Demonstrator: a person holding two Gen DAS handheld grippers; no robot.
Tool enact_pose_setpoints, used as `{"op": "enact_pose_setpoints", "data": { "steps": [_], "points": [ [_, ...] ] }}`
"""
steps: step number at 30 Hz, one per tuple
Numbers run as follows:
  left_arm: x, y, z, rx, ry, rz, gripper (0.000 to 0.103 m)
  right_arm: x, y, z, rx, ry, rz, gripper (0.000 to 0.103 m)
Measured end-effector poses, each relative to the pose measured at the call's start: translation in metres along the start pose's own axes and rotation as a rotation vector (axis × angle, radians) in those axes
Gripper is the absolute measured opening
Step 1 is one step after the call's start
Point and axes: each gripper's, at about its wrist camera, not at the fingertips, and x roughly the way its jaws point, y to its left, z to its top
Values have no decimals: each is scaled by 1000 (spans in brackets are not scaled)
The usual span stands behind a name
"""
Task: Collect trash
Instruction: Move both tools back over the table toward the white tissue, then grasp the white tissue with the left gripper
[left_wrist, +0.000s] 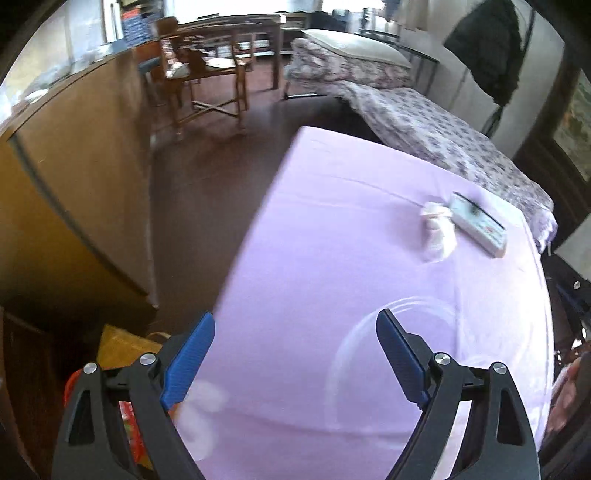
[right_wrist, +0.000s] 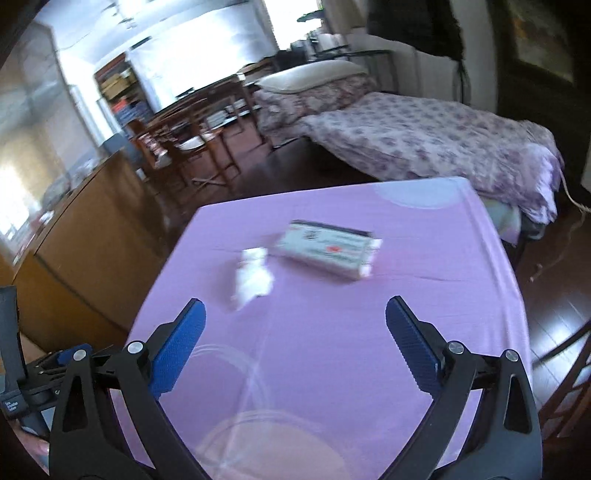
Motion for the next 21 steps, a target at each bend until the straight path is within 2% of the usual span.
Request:
{"op": "enact_pose_setpoints", "data": {
  "steps": [3,6,11,15,19,21],
  "points": [
    [14,-30,13,51,10,-18,87,4,-22,2,72,10,-22,94],
    [26,-59,25,100,8,-20,87,9,-35,5,129,19,-6,94],
    [51,-100,43,123,12,-49,87,12,-40,5,131,15,-10,94],
    [72,-119,52,116,38,-57,86,9,-42,3,143,8,-11,94],
    [87,-125,57,105,56,-58,78,10,-49,4,171,16,-1,94],
    [92,-127,59,104,58,-60,78,12,-52,3,183,28,2,94]
  ]
}}
